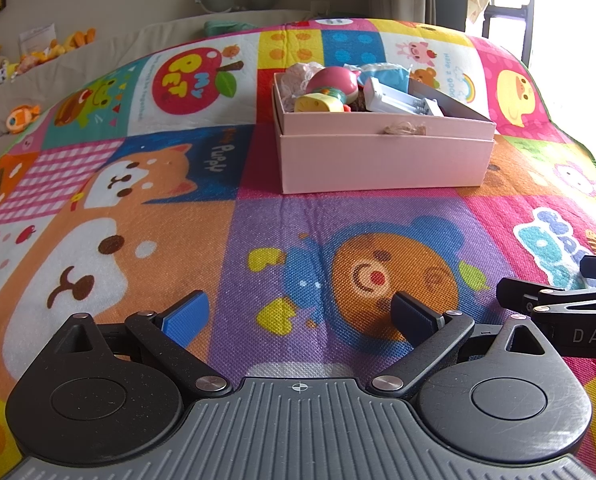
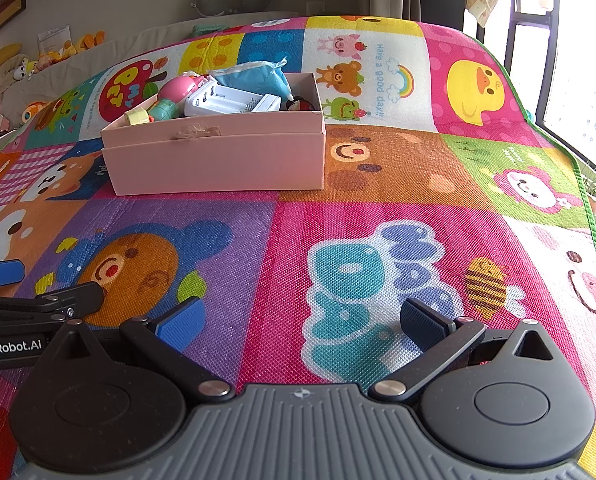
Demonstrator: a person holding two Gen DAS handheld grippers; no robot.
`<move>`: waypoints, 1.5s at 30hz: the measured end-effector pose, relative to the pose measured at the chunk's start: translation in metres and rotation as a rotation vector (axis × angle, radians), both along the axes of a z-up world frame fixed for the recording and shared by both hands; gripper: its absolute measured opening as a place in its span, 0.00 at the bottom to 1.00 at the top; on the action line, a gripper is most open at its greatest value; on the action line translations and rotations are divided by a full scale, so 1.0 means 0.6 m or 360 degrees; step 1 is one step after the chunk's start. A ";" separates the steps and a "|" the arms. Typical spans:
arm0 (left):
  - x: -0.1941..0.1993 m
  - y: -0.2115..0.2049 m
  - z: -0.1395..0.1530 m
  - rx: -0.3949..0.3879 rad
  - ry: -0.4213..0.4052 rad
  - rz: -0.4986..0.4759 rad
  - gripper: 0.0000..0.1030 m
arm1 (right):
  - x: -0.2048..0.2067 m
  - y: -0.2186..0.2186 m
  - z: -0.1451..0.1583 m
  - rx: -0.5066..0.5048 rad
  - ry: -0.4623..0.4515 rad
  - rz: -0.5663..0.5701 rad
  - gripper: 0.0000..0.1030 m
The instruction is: Organize objects
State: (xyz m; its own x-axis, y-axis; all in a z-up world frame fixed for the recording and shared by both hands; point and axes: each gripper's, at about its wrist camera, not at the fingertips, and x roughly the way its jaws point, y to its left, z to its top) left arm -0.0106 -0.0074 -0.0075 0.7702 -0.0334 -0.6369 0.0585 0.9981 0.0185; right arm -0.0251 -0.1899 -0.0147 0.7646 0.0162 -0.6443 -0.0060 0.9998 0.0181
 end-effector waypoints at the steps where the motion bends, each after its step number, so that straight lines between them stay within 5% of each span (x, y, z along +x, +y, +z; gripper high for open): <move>1: 0.000 -0.001 0.000 0.0001 0.0000 0.0000 0.97 | -0.001 0.000 0.000 0.0000 0.0000 0.0000 1.00; 45: 0.001 0.000 0.001 -0.0005 0.0004 -0.0001 0.98 | 0.000 0.001 -0.001 0.0000 -0.0001 -0.0002 1.00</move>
State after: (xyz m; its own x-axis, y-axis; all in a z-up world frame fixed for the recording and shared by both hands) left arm -0.0101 -0.0073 -0.0072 0.7684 -0.0362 -0.6389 0.0595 0.9981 0.0150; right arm -0.0252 -0.1893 -0.0151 0.7650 0.0149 -0.6438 -0.0046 0.9998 0.0178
